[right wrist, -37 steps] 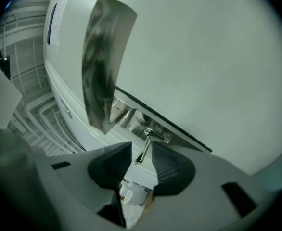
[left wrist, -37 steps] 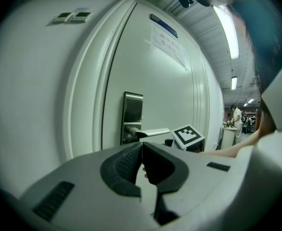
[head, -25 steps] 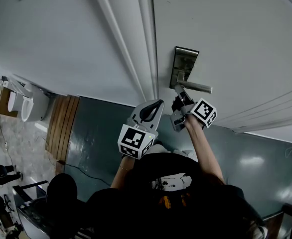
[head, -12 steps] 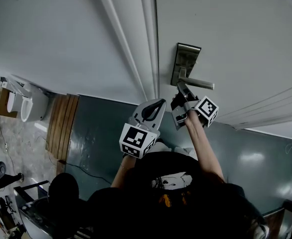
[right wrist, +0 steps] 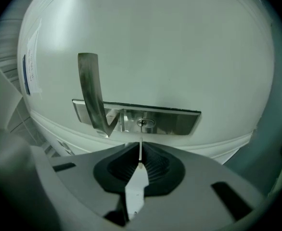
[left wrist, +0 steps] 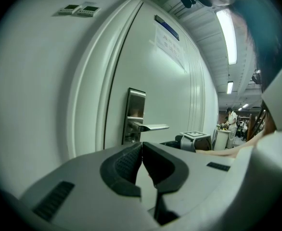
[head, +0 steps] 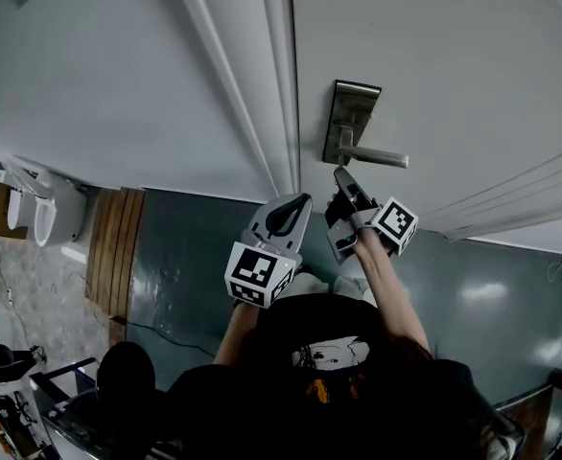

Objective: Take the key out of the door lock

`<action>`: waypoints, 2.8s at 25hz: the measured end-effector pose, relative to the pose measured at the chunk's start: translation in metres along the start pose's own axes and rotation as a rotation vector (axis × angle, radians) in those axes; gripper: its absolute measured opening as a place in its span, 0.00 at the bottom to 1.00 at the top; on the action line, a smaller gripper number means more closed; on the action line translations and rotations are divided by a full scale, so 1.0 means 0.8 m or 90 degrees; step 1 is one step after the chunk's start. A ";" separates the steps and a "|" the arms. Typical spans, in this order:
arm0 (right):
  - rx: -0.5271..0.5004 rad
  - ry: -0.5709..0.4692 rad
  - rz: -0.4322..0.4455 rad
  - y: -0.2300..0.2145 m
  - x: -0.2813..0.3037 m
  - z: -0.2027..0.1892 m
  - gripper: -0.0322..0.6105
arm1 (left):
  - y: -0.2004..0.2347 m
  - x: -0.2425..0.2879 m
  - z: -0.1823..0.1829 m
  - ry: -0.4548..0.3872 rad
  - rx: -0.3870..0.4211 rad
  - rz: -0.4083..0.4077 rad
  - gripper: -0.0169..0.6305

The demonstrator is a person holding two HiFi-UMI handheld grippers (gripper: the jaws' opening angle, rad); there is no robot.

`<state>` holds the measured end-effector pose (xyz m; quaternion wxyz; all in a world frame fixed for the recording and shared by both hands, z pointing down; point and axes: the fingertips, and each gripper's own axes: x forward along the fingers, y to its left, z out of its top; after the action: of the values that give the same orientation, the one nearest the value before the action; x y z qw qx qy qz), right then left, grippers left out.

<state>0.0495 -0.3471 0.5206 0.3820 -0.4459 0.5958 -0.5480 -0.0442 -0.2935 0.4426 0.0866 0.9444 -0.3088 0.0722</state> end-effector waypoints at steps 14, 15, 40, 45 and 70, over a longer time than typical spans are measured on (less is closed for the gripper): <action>-0.078 0.037 -0.003 0.014 -0.046 -0.017 0.08 | -0.011 0.001 -0.025 0.016 -0.031 -0.017 0.04; -0.086 0.037 -0.005 0.015 -0.051 -0.016 0.08 | -0.015 0.002 -0.028 0.019 -0.031 -0.020 0.04; -0.182 0.035 0.022 0.062 -0.259 -0.033 0.08 | -0.184 -0.056 -0.035 0.042 0.021 -0.046 0.04; -0.186 0.030 0.032 0.065 -0.291 -0.037 0.08 | -0.211 -0.074 -0.040 0.038 0.030 -0.045 0.04; -0.217 0.056 0.075 0.088 -0.417 -0.126 0.08 | -0.310 -0.190 -0.064 0.021 0.051 -0.035 0.04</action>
<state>0.0497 0.0018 0.4506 0.3061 -0.4441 0.7211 -0.4349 -0.0219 0.0007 0.4341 0.0553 0.9540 -0.2781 0.0976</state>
